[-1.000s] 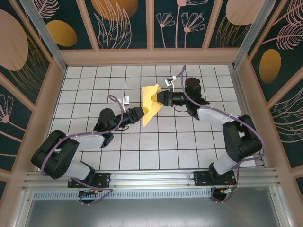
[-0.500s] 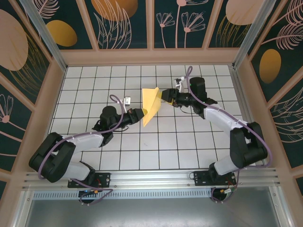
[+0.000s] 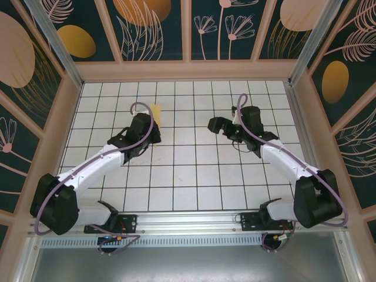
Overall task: Fold a paper plane with a square sheet of paper (pick it up from the middle)
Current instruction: Turn over the paper at the center of the table.
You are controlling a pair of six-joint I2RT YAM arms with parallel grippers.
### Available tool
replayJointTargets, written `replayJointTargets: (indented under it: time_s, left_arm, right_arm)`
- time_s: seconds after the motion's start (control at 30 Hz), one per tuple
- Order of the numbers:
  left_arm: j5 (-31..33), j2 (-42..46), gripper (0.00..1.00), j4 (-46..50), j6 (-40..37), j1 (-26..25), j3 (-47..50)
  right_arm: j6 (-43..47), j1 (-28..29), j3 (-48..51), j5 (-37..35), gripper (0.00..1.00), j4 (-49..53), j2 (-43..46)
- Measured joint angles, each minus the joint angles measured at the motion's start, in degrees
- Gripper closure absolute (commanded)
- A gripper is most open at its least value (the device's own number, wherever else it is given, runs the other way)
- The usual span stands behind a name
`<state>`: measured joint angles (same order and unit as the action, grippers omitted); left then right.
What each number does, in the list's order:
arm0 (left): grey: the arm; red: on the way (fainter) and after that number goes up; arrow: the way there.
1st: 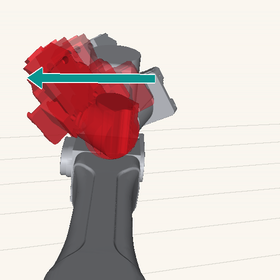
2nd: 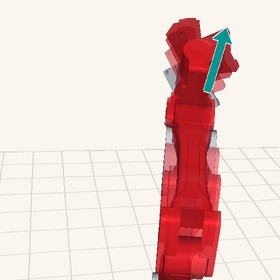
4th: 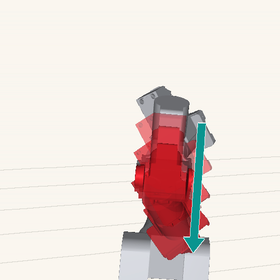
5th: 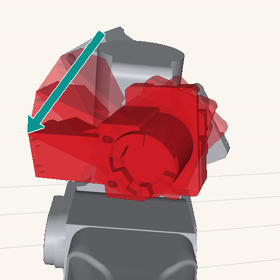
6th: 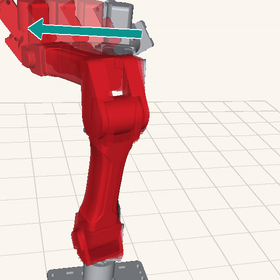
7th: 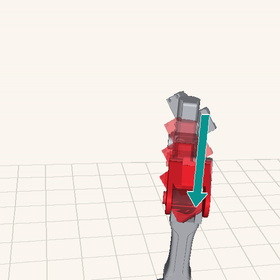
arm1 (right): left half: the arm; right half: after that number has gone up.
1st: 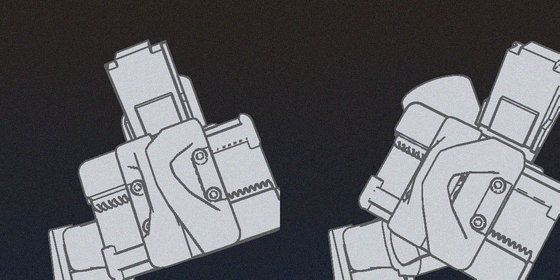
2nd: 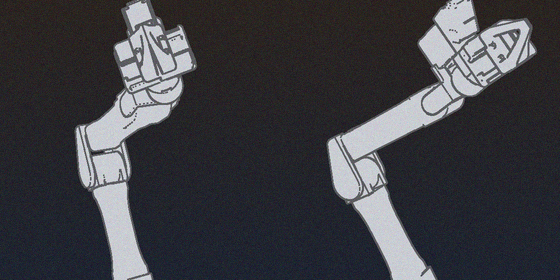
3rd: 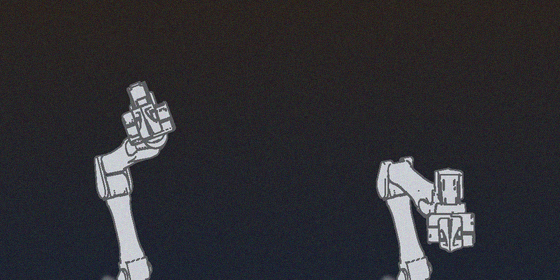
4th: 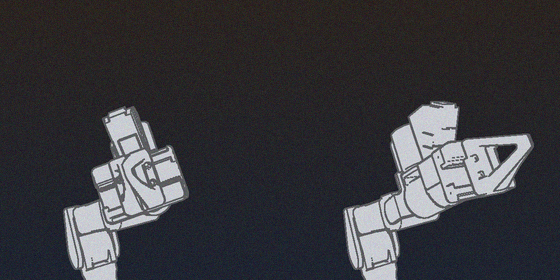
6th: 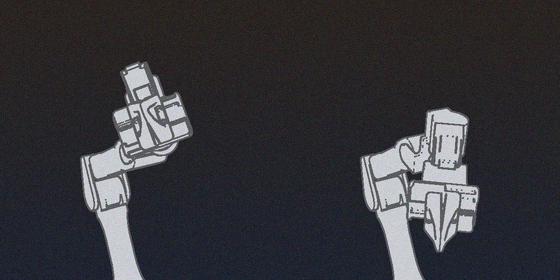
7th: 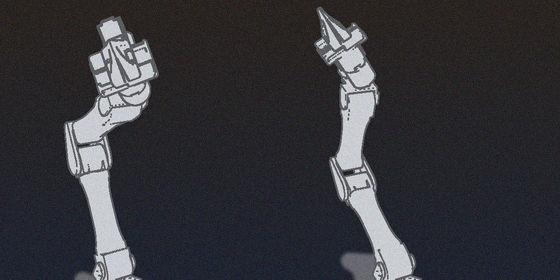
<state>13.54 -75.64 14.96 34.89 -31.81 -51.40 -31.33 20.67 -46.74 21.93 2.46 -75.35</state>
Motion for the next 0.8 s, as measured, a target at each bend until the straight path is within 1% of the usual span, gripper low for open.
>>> replayJointTargets:
  time_s: [0.1,0.2,0.3,0.43,0.53,0.6,0.73,0.8]
  left_arm:
    - [7.7,-1.7,0.91,7.0,-1.3,-0.1,-2.9]
    - [14.3,-5.3,0.90,12.6,-1.7,-0.6,-5.4]
    - [19.7,-10.6,0.91,16.9,-1.7,-2.1,-7.7]
    - [25.4,-20.5,0.90,21.6,-1.7,-5.1,-12.0]
    - [27.5,-26.7,0.88,22.8,-1.7,-7.1,-14.6]
    - [27.6,-29.3,0.87,22.8,-1.7,-8.0,-15.5]
    - [27.3,-32.6,0.85,22.4,-1.8,-9.2,-16.7]
    - [26.5,-33.5,0.81,21.7,-1.8,-9.5,-16.7]
  right_arm:
    - [0.0,0.0,0.0,-0.7,0.01,0.0,0.0]
    - [-0.1,-0.1,0.0,-1.5,0.01,-0.1,0.0]
    - [-0.3,-0.2,0.0,-2.5,0.01,-0.3,0.0]
    - [-0.8,-0.4,0.9,-3.3,0.01,-1.6,-0.1]
    - [-1.0,-0.6,0.9,-4.0,0.01,-1.8,-0.8]
    - [-1.2,-0.7,0.9,-4.2,0.01,-1.8,-1.2]
    - [-1.8,-0.9,1.3,-4.6,0.01,-2.2,-1.4]
    - [-2.0,-1.0,1.3,-4.6,0.01,-2.3,-1.7]
